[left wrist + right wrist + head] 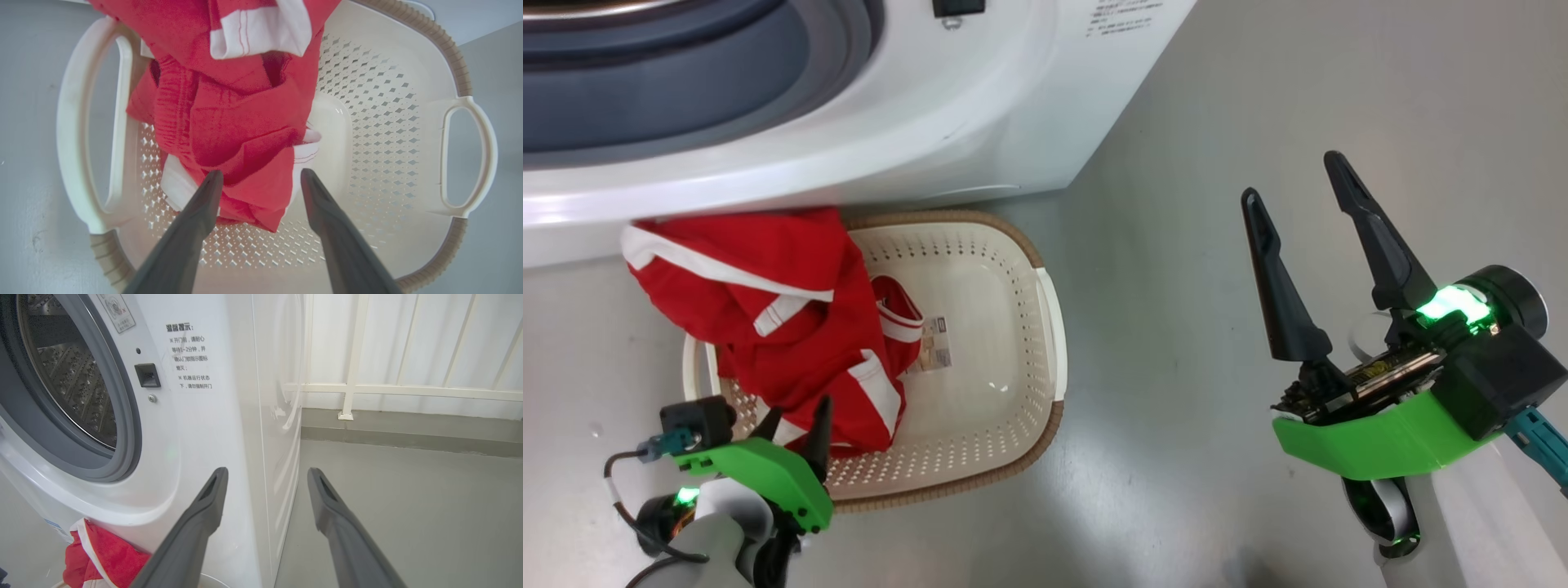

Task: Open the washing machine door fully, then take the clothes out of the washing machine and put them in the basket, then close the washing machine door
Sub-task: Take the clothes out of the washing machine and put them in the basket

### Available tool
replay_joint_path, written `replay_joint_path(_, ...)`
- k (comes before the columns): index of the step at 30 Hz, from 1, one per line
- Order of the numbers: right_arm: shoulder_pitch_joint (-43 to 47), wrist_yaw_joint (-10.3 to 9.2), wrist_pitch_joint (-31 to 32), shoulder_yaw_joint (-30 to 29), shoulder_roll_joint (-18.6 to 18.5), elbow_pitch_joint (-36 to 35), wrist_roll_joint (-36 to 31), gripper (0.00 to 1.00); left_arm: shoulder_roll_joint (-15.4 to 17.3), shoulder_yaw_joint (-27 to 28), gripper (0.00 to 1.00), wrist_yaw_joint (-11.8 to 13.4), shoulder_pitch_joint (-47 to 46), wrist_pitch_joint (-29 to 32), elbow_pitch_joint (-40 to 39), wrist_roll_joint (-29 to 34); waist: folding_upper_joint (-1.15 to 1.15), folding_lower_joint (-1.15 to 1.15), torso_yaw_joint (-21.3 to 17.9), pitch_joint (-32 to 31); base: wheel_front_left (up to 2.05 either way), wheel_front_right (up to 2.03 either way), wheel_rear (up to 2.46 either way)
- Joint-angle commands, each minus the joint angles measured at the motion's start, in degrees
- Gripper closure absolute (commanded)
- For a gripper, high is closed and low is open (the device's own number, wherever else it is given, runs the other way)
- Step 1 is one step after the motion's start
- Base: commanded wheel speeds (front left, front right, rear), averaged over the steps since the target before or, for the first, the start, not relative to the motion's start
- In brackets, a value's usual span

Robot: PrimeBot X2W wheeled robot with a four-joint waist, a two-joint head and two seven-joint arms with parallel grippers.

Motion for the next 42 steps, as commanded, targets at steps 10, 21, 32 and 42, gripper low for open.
replay_joint_path(10, 2.2, 0.36, -0.4, 0.8, 0.0, 0.3, 1.0, 0.00, 4.8, 4.5, 0.00, -0.3, 3.8, -1.5, -10.6, 3.3, 0.00, 0.00, 1.3, -6.6, 0.00, 0.00, 0.00)
replay_joint_path(21, 3.8, 0.36, -0.4, -0.3, 0.0, 1.7, 0.5, 0.00, 2.5, 17.3, 0.00, 0.3, 12.2, -1.5, -28.6, 14.9, 0.00, 0.00, 3.2, -13.0, 0.00, 0.00, 0.00)
replay_joint_path(32, 5.3, 0.36, -0.4, -1.4, 0.0, 3.3, -0.1, 0.00, -1.4, 26.0, 0.00, 0.1, 19.5, -1.5, -42.3, 22.8, 0.00, 0.00, 3.8, -18.2, 0.00, 0.00, 0.00)
replay_joint_path(42, 7.2, 0.36, -0.4, -3.6, 0.0, 7.3, -0.6, 0.00, -2.9, 31.1, 0.00, -0.3, 25.1, -1.5, -53.1, 26.0, 0.00, 0.00, 3.2, -23.1, 0.00, 0.00, 0.00)
